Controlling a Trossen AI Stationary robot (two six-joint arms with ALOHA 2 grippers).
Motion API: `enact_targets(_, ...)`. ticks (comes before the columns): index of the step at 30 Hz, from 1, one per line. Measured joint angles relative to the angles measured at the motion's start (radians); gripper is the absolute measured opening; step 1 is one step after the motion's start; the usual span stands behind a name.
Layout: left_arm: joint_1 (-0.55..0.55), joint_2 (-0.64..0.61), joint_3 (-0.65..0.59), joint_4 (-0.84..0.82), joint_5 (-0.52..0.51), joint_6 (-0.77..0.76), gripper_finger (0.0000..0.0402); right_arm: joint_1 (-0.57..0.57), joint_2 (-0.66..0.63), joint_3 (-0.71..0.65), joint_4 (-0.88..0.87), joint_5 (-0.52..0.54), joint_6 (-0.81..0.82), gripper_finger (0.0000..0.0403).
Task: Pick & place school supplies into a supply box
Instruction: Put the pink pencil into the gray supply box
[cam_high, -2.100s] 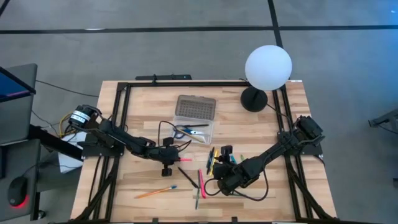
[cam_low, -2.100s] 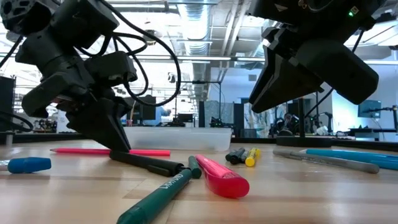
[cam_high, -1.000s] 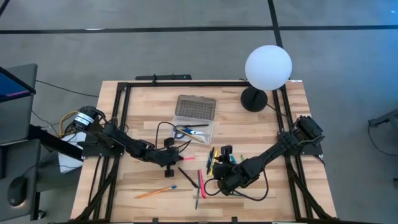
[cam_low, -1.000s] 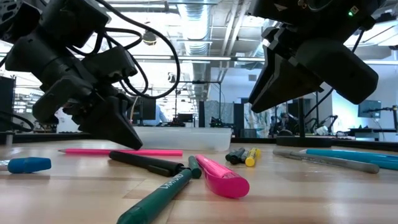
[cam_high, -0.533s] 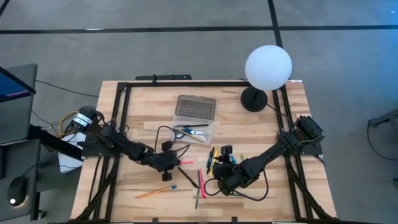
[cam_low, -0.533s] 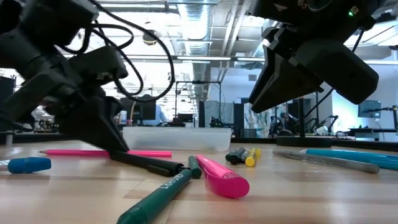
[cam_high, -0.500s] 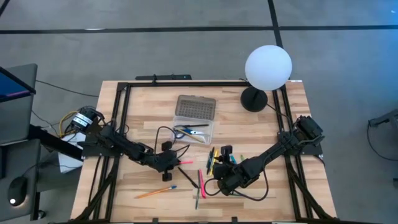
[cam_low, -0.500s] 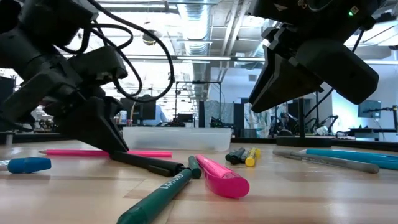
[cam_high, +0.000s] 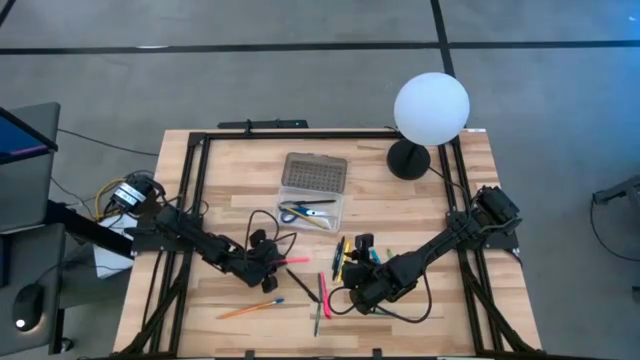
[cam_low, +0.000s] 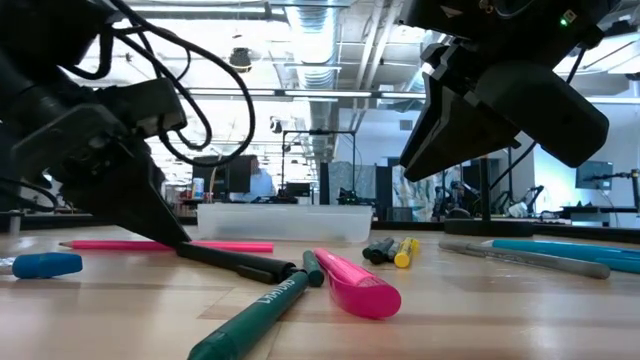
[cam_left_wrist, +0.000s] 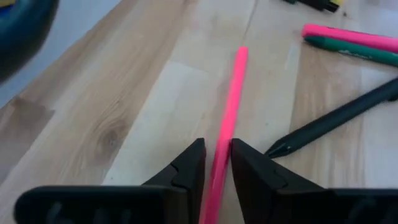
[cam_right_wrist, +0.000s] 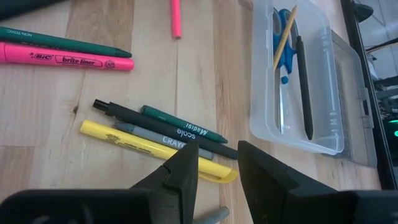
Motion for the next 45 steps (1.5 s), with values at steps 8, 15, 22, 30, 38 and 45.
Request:
enact_targets(8,-0.017,0.000,-0.001,-0.032,-0.015,-0.090,0.0010,0.000,0.000,0.000,0.000,-0.001,0.000,0.0108)
enact_targets(15,-0.028,0.001,-0.001,-0.041,-0.035,-0.118,0.0036,0.000,0.000,0.000,0.000,-0.001,0.000,0.0108)
enact_targets(22,-0.031,0.000,-0.001,-0.047,-0.032,-0.102,0.0074,0.000,0.000,0.000,0.000,-0.002,0.000,0.0108)
enact_targets(30,-0.031,0.000,0.000,-0.082,-0.059,-0.101,0.0012,0.000,0.000,0.000,0.000,-0.002,0.000,0.0108)
enact_targets(38,-0.031,0.001,-0.003,-0.056,-0.061,-0.024,0.0004,0.000,0.000,0.000,0.000,-0.002,0.000,0.0108)
enact_targets(45,-0.030,0.005,-0.006,0.009,-0.104,0.033,0.0002,0.000,0.000,0.000,0.000,-0.002,0.000,0.0108)
